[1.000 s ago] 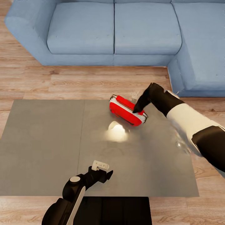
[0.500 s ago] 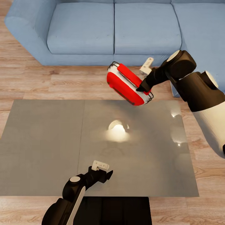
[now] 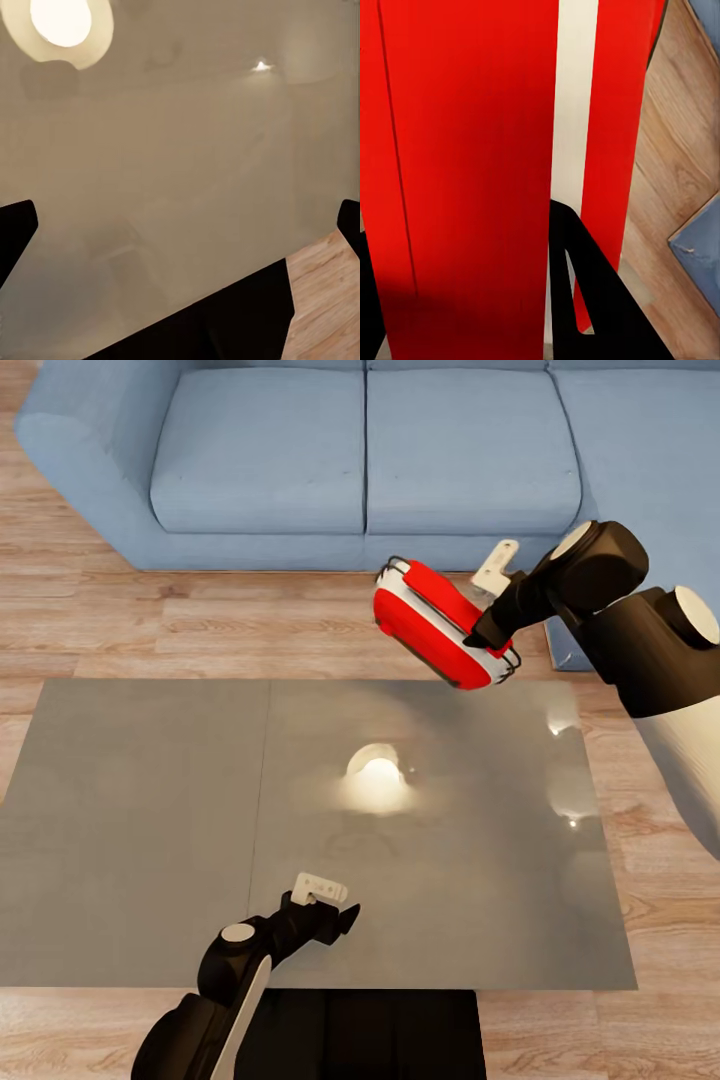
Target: Turn on the radio receiver that's on the table in the living room.
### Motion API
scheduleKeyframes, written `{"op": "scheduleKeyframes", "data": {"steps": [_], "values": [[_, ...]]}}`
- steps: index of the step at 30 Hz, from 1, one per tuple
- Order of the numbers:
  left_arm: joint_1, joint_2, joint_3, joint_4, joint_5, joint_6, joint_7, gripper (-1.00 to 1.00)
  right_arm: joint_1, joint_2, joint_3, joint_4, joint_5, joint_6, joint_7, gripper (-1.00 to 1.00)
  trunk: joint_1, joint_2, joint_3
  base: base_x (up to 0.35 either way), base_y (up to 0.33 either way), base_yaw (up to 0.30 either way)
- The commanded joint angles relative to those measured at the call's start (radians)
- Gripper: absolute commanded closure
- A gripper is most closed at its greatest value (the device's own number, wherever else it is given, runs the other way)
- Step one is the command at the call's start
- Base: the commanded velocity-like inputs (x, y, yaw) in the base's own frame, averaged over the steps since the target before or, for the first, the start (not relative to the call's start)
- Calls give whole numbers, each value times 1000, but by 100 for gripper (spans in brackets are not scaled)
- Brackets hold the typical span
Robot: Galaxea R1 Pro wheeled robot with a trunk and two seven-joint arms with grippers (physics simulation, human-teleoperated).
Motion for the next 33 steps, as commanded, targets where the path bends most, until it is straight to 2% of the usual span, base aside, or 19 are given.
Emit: {"op": "scheduleKeyframes", "data": {"steps": [1,4,9,13,19,24,33], "values": [[0,-1,0,-4,0,0,0,-100,0,-4,-1,0,3,0,0,100,0,0,0,0,0,0],[0,-2,0,-16,1,1,0,-100,0,-17,-3,0,1,0,1,100,0,0,0,0,0,0],[29,26,19,11,-26,3,-3,-100,31,-46,-15,32,-25,0,29,100,0,0,0,0,0,0],[51,48,22,33,-13,26,-4,-100,56,-48,-4,31,-20,0,51,100,0,0,0,0,0,0],[85,50,21,15,13,60,-6,-100,93,-49,2,23,-17,0,84,100,0,0,0,0,0,0],[98,36,20,-14,42,80,-19,-100,123,-49,1,-4,-14,0,112,100,0,0,0,0,0,0],[58,-15,22,-54,97,120,-69,-100,177,-49,-2,-53,28,0,162,100,0,0,0,0,0,0]]}}
